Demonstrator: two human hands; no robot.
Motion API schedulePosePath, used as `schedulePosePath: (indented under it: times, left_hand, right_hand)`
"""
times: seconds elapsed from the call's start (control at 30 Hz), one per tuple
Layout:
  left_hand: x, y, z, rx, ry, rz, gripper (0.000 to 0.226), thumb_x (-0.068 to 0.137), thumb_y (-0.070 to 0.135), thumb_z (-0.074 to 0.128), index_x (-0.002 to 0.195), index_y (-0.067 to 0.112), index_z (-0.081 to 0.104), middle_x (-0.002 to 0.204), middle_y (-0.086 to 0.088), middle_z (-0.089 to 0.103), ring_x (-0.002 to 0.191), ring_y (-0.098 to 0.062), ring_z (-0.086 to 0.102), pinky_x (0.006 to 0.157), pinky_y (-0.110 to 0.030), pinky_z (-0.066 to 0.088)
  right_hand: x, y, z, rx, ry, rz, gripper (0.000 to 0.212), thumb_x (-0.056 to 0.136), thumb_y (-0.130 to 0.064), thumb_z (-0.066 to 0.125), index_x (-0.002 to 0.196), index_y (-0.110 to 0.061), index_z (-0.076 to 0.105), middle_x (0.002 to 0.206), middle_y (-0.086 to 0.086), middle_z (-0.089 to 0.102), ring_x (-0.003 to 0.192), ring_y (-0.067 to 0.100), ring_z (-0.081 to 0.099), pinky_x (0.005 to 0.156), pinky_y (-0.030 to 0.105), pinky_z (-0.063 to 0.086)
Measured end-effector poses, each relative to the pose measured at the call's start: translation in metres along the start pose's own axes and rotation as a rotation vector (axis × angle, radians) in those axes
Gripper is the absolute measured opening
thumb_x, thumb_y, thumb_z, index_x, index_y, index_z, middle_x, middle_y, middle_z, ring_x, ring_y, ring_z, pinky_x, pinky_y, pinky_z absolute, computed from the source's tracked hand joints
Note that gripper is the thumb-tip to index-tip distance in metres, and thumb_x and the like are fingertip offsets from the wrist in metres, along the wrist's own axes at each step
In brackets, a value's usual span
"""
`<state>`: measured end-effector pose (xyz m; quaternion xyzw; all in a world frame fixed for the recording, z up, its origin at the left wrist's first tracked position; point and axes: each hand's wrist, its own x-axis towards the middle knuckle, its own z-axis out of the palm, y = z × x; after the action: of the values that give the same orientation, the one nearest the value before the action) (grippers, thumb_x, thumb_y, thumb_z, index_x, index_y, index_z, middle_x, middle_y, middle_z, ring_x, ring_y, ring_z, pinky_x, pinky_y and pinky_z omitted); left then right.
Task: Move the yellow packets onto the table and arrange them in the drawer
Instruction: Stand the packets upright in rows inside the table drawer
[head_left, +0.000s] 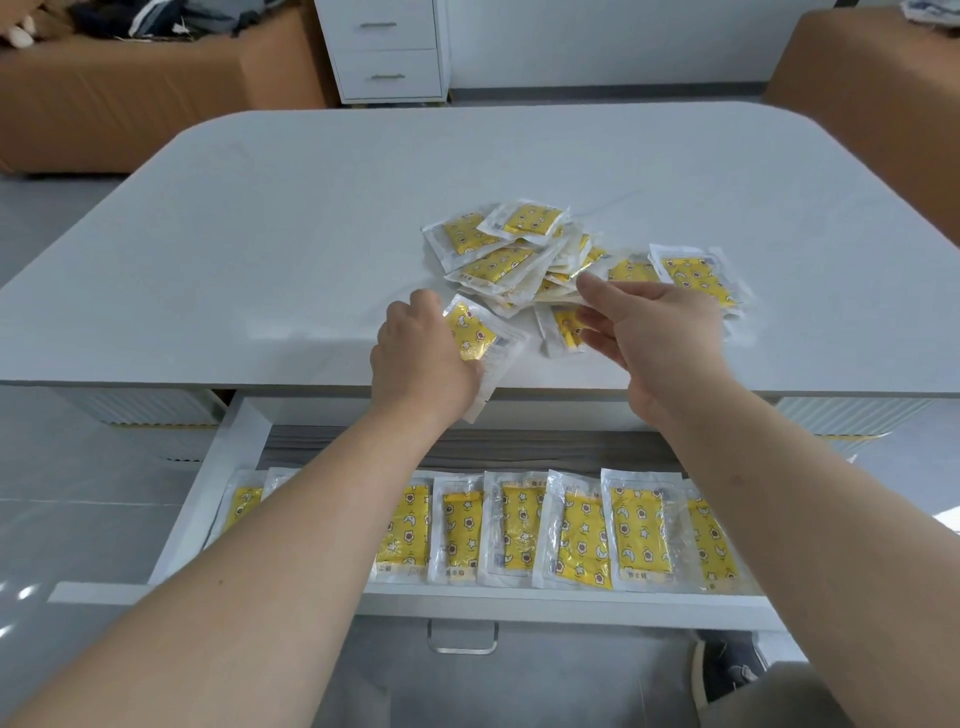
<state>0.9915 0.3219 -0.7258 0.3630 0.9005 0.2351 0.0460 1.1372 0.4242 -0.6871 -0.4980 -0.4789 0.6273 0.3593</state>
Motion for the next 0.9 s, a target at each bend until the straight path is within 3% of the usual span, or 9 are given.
schedulePosePath:
  times: [0.1,0.17,0.23,0.33,0.4,0.53,0.63,0.73,0.9]
  left_hand:
    - [-0.001,-0.001,-0.003,-0.093,-0.070,-0.108,0.058,0.082,0.024,0.079,0.131,0.015,0.050,0.125,-0.008,0.052,0.103,-0.028,0.059,0.075,-0.031,0.043]
    - [-0.003,-0.003,-0.003,-0.155,-0.074,-0.125,0.022,0.083,0.026,0.073,0.099,0.014,0.063,0.101,-0.005,0.063,0.081,-0.024,0.061,0.058,-0.028,0.041]
    - [-0.007,-0.002,-0.005,-0.247,-0.064,-0.123,0.018,0.088,0.028,0.067,0.083,0.011,0.063,0.081,-0.004,0.065,0.069,-0.024,0.060,0.051,-0.027,0.039]
    - [-0.016,0.001,-0.012,-0.382,-0.055,-0.160,0.020,0.092,0.031,0.064,0.089,0.012,0.067,0.082,-0.003,0.068,0.073,-0.023,0.063,0.057,-0.034,0.048]
    - [-0.021,0.000,-0.017,-0.460,-0.053,-0.210,0.020,0.090,0.030,0.065,0.093,0.011,0.070,0.088,-0.006,0.072,0.081,-0.026,0.068,0.070,-0.042,0.057]
    - [-0.027,-0.009,-0.025,-0.591,-0.120,-0.345,0.036,0.082,0.027,0.070,0.105,-0.001,0.068,0.094,-0.011,0.072,0.086,-0.033,0.068,0.077,-0.044,0.057]
    - [-0.029,-0.021,-0.036,-0.685,-0.205,-0.402,0.029,0.078,0.020,0.075,0.102,0.004,0.071,0.098,-0.013,0.076,0.092,-0.032,0.073,0.089,-0.052,0.058]
    - [-0.028,-0.037,-0.049,-0.680,-0.288,-0.415,0.022,0.076,0.012,0.081,0.095,0.007,0.072,0.089,-0.010,0.078,0.088,-0.030,0.075,0.089,-0.048,0.059]
    - [-0.030,-0.056,-0.055,-0.611,-0.474,-0.432,0.029,0.075,0.004,0.083,0.101,0.005,0.073,0.091,-0.012,0.078,0.090,-0.030,0.075,0.084,-0.038,0.059]
  right_hand:
    - [-0.005,0.001,-0.004,-0.019,0.026,-0.081,0.025,0.074,-0.024,0.092,0.069,-0.015,0.069,0.074,0.004,0.075,0.081,0.027,0.077,0.082,0.045,0.063]
    - [-0.006,0.002,-0.006,-0.047,0.017,-0.103,0.025,0.073,-0.019,0.092,0.066,-0.016,0.068,0.066,0.001,0.071,0.074,0.026,0.076,0.081,0.049,0.063]
    - [-0.007,0.004,-0.007,-0.040,0.002,-0.101,0.026,0.074,-0.006,0.087,0.066,-0.015,0.064,0.063,-0.002,0.066,0.067,0.022,0.070,0.081,0.051,0.062]
    - [-0.008,0.008,-0.008,0.005,-0.004,-0.090,0.032,0.072,0.010,0.073,0.072,-0.017,0.056,0.070,0.002,0.058,0.066,0.025,0.060,0.082,0.057,0.060]
    - [-0.008,0.012,-0.009,0.012,0.007,-0.091,0.033,0.072,0.011,0.069,0.077,-0.019,0.055,0.073,0.000,0.055,0.069,0.025,0.057,0.084,0.060,0.058]
    - [-0.010,0.016,-0.012,0.049,0.019,-0.066,0.035,0.075,0.010,0.063,0.089,-0.021,0.056,0.088,0.002,0.061,0.087,0.030,0.068,0.088,0.055,0.059]
    - [-0.011,0.016,-0.015,0.087,0.004,-0.020,0.037,0.076,0.012,0.060,0.094,-0.021,0.057,0.094,0.004,0.063,0.084,0.027,0.066,0.086,0.050,0.060]
    - [-0.013,0.014,-0.014,0.064,-0.075,-0.024,0.039,0.078,0.015,0.061,0.095,-0.019,0.058,0.106,0.006,0.066,0.087,0.026,0.066,0.083,0.043,0.061]
    - [-0.016,0.022,-0.008,0.111,-0.240,0.131,0.051,0.077,0.027,0.057,0.105,-0.015,0.058,0.123,0.024,0.064,0.106,0.042,0.069,0.092,0.055,0.058]
